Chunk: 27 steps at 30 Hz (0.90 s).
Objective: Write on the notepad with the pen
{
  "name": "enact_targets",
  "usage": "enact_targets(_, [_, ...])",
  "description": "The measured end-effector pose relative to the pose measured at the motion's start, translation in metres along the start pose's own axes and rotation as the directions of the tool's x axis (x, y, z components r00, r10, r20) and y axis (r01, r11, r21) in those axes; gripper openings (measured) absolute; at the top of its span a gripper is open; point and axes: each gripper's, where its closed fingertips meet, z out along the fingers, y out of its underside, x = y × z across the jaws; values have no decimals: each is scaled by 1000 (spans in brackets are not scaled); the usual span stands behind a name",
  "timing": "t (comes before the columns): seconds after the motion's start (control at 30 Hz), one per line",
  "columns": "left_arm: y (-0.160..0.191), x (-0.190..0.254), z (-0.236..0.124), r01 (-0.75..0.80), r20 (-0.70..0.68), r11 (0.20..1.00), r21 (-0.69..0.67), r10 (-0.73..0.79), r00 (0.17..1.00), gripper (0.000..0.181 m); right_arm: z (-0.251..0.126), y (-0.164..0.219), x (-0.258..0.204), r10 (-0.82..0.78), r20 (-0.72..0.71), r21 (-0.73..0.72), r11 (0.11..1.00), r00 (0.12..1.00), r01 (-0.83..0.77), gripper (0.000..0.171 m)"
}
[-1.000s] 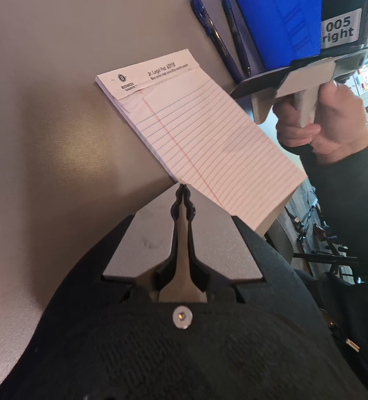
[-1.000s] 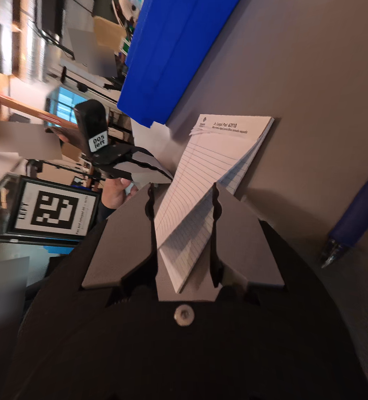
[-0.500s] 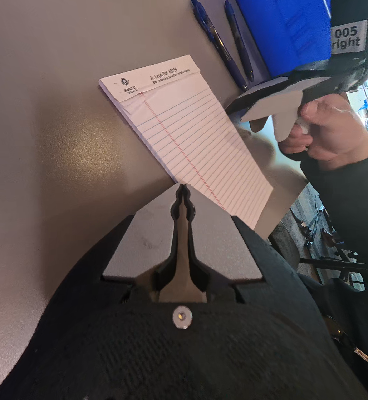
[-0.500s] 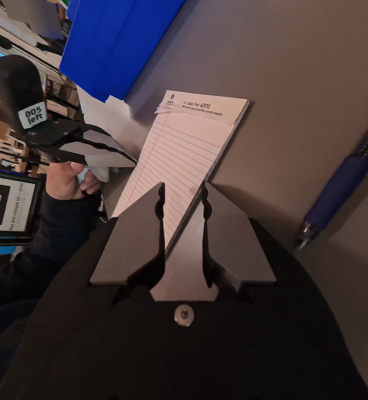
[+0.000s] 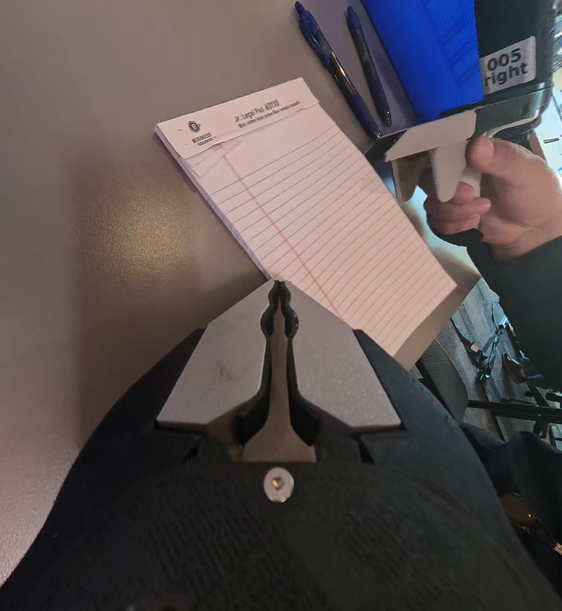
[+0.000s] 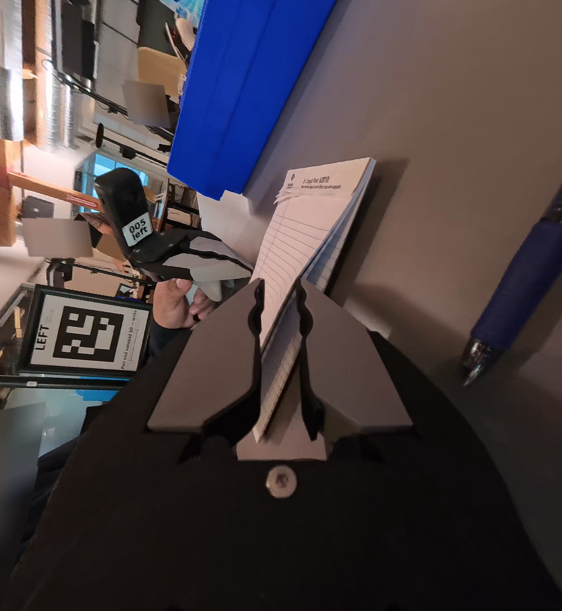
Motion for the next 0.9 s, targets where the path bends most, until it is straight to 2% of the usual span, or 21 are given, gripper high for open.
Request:
enact_targets(0.2, [-1, -1, -1, -2, 8, 1000, 8, 2, 1000, 0, 3, 3, 4, 13, -9, -16, 1000, 1000, -13, 23])
enact_targets(0.43, [-1, -1, -1, -4, 10, 1000, 8, 4, 1000, 0, 6, -2, -6, 32, 51, 11, 999, 998, -32, 13])
enact_targets(0.6, [-1, -1, -1, -5, 9, 1000, 9, 4, 1000, 0, 9, 0, 6, 18, -14, -1, 1000, 1000, -18, 6])
enact_targets(0.77, [0, -1, -1, -5, 8, 1000, 10, 5, 1000, 0, 9, 4, 18, -78, -153, -47, 996, 985, 72, 5])
enact_targets(0.9, [0, 0, -1, -7, 7, 1000, 11, 7, 1000, 0, 8, 4, 18, -87, -132, -58, 995, 987, 80, 0])
